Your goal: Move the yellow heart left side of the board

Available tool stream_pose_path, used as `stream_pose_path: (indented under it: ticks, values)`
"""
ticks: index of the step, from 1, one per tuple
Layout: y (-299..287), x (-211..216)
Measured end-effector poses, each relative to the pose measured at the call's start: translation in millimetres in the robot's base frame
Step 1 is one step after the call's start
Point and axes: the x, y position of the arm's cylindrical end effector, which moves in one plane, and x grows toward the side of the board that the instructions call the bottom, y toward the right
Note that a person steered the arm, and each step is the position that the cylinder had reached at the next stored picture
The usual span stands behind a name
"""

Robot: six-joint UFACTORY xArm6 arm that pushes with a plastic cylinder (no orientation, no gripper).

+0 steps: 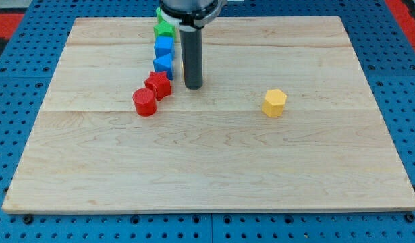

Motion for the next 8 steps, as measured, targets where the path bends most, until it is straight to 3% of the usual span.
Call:
stream_pose_path:
  ticks: [1,4,5,6,8]
  values:
    - [6,-42]
    - [49,-114]
    - [56,-70]
    - [-13,-71]
    - [-50,-115]
